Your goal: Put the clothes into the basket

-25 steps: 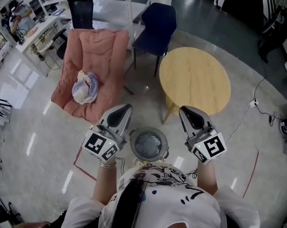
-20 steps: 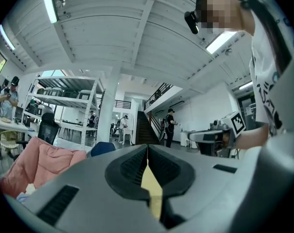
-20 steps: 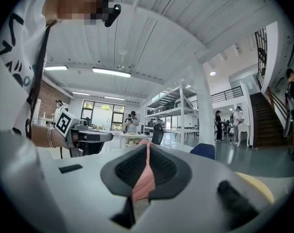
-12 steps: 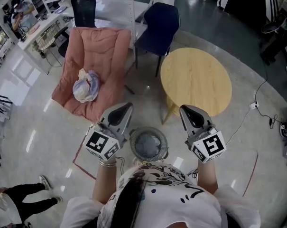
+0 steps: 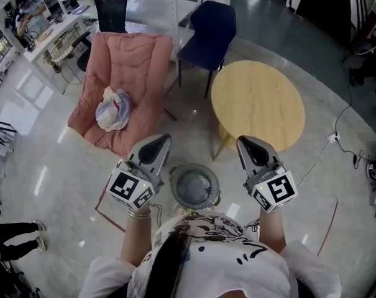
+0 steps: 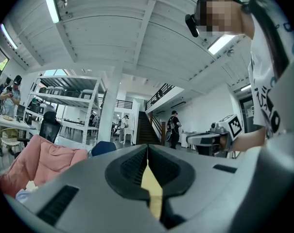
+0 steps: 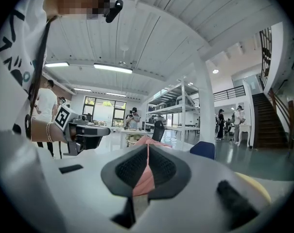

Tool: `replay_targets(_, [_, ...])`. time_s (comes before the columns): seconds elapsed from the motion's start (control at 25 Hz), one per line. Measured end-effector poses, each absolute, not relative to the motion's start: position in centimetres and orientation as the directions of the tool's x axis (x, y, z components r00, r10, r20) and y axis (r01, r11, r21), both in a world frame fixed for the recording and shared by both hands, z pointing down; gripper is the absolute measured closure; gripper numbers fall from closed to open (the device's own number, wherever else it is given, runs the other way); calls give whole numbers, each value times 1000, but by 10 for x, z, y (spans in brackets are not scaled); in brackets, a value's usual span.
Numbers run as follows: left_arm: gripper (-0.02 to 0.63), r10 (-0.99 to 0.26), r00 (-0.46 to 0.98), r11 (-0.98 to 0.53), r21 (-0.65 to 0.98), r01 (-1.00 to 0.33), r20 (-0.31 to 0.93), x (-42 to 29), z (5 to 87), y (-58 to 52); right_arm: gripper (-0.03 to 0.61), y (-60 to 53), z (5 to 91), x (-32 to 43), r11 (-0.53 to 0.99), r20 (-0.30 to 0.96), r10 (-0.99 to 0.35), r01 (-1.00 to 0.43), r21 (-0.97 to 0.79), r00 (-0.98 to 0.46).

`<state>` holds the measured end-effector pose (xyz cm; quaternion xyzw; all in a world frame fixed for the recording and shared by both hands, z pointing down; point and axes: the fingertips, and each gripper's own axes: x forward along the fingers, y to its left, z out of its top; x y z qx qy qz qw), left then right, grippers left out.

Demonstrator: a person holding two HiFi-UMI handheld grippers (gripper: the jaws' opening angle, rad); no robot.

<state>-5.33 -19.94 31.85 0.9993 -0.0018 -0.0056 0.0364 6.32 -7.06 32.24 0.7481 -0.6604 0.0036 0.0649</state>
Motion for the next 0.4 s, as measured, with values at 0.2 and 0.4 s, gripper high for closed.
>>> replay_targets(0.2, [596, 10, 1000, -998, 65, 10, -4, -53, 325, -197, 546, -73, 331, 61, -118, 92, -988, -989, 86, 126])
replay_targets(0.4, [595, 17, 1000, -997, 78, 17, -6, -51, 325, -194, 546, -73, 332, 62, -118, 96, -987, -990, 82, 126])
